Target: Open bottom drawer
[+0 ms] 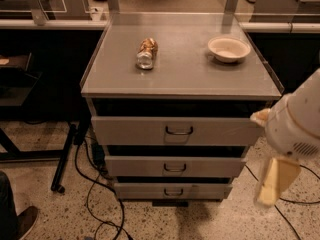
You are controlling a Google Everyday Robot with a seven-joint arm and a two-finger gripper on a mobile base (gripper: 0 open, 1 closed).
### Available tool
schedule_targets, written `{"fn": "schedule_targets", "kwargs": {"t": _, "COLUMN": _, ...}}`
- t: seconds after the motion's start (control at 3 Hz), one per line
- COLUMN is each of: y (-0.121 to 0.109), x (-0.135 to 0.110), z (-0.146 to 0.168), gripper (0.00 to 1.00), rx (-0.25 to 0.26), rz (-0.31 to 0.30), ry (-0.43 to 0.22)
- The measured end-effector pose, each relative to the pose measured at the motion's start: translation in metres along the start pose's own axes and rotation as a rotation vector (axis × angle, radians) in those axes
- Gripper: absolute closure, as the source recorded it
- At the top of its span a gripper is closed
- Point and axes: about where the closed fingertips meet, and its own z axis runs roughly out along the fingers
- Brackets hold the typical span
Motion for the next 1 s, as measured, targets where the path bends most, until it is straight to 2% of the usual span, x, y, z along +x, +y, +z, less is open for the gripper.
{"fn": "schedule_targets", "kwargs": {"t": 0.33, "y": 0.018, "x": 0.009, "z": 0.027, "gripper": 0.00, "rx": -0.051, "rz": 0.005, "ry": 0.021}}
{"fn": "schedule_targets", "kwargs": {"t": 0.67, "y": 0.024, "x": 0.008, "z": 0.037, "gripper": 0.00, "rx": -0.063, "rz": -0.004, "ry": 0.012}}
{"fn": "schedule_targets", "kwargs": {"t": 1.0, "y": 0.039, "x": 0.015, "z": 0.080, "gripper": 0.00, "rx": -0.100, "rz": 0.003, "ry": 0.007}}
